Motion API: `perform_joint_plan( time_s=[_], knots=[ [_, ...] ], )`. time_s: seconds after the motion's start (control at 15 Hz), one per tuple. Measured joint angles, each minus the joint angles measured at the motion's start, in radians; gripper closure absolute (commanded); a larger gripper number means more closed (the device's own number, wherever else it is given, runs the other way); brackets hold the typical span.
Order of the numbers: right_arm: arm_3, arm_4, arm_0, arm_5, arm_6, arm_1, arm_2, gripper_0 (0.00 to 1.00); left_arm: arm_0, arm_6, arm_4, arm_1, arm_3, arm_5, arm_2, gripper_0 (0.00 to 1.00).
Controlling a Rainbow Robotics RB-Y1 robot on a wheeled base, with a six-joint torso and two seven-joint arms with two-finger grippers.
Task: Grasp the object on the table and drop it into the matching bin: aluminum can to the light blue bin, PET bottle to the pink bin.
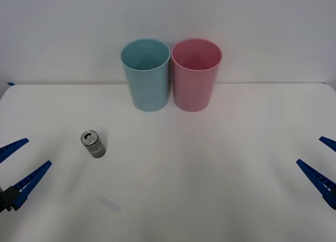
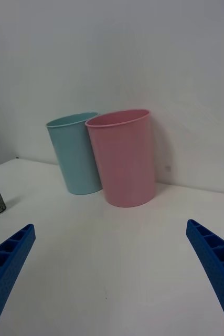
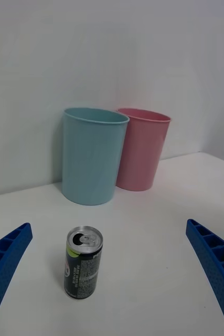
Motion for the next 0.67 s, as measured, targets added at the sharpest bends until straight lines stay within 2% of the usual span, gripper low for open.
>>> perform_joint_plan(
  time_s=[0.67],
  knots=[
    [0.000,0.000,0.000,0.000,0.000,0.000,0.000,0.00,0.035,-0.002,0.015,0.010,0.010,0.023,0.018,0.00]
  ],
)
